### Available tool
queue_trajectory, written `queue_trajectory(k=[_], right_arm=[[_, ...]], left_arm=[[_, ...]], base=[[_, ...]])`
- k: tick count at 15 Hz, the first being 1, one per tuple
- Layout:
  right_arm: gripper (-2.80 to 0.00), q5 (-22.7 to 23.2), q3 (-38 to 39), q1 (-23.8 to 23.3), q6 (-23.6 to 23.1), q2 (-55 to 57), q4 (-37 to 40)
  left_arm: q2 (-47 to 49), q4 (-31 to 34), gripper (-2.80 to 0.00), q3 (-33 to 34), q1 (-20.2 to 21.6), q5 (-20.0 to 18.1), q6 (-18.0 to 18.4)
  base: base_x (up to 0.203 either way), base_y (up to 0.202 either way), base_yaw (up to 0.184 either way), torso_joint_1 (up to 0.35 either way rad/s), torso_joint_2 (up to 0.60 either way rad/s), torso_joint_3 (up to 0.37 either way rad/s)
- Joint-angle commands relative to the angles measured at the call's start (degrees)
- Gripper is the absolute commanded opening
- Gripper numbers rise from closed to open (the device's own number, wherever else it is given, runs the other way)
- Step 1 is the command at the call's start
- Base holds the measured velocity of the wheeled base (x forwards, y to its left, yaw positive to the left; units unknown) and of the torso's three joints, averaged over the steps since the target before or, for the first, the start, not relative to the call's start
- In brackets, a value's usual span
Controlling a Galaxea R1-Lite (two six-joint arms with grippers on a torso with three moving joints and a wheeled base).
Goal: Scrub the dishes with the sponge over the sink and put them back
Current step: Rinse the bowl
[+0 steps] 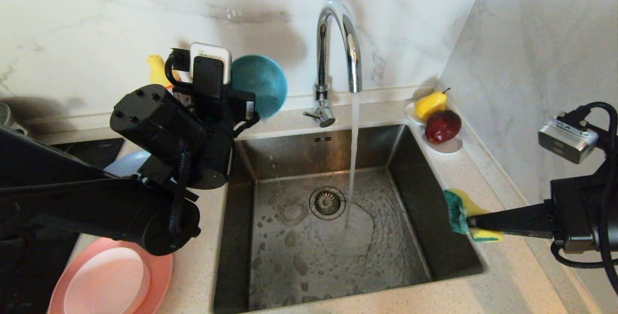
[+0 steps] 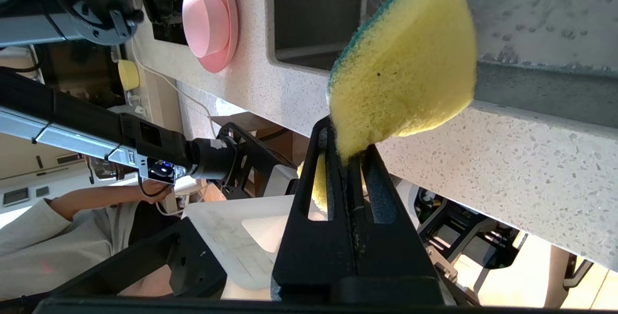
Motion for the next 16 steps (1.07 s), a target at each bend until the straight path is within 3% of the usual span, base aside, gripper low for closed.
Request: queue_trajectory(k=[1,7,12,14,16], right_arm=[[-2.80,0.22,0.12,0.02,0.14,-0.06,0.09],[-2.80,0.22,0.30,-0.07,0.14,-0.41,0.09],[-2.80,0.75,-0.02,-0.07,0.23,-0.46,0.09],[-2.80,0.75,-0.32,-0.07,0.25,-1.04,0.09],[-2.80,0.66,-0.23,-0.19,0.32,-1.51,0.26]], left_arm=[[-0.03,-0.45,-2.80,-0.84,0.01,0.11,0.65],[-0.32,-0.45,-2.80,-1.37,0.01,-1.73,2.65],[-1.44,-0.44,-2.80,-1.53,0.07,-1.96,1.84],[-3.06,4.75,-2.80,-1.77,1.06,-1.84,0.03],[-6.14,15.78,-2.80,-2.09,1.37,-1.78,-4.80]], base=[[0.000,0.000,0.000,0.000,0.00,0.000],[0.000,0.000,0.000,0.000,0.00,0.000],[0.000,0.000,0.000,0.000,0.00,0.000],[0.000,0.000,0.000,0.000,0.00,0.000],[0.000,0.000,0.000,0.000,0.00,0.000]])
